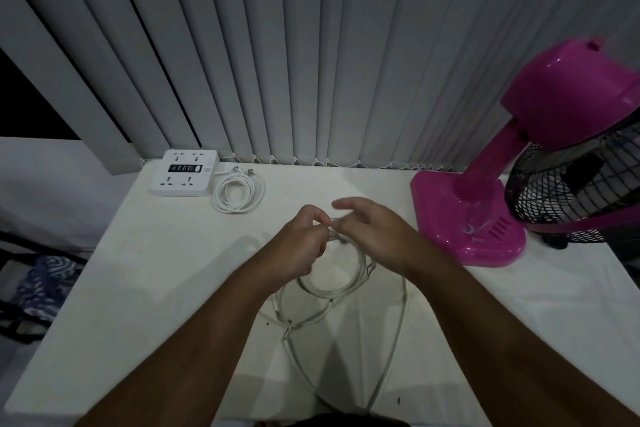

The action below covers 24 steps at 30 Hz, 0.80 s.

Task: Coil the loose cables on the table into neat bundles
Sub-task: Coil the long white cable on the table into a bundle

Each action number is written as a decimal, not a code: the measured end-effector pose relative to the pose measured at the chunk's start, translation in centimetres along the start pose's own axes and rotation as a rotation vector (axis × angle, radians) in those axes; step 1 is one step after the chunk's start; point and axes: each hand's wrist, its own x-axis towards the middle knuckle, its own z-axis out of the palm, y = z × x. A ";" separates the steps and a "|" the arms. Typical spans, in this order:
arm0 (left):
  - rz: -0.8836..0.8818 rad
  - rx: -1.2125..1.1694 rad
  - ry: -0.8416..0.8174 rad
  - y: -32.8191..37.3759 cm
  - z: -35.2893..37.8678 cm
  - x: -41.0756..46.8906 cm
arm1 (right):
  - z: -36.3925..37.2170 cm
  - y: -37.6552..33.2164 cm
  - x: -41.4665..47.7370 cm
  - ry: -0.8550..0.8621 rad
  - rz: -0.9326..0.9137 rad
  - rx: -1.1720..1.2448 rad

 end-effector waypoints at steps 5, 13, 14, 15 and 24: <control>0.050 -0.154 -0.071 -0.1 -0.3 -0.2 | 1.2 1.0 -0.5 0.009 0.049 -0.044; -0.029 -0.676 -0.124 -3.2 -0.5 -1.1 | 2.6 1.8 -0.4 0.186 0.355 0.748; -0.028 -0.774 -0.094 -3.1 0.1 -1.0 | 3.2 1.9 -0.5 0.181 0.395 0.824; -0.033 -0.810 -0.051 -3.0 0.6 -0.8 | 3.8 2.3 -0.7 0.177 0.418 0.843; -0.112 -0.374 0.008 -1.3 1.0 -0.6 | 2.9 2.2 -1.2 0.062 0.152 0.440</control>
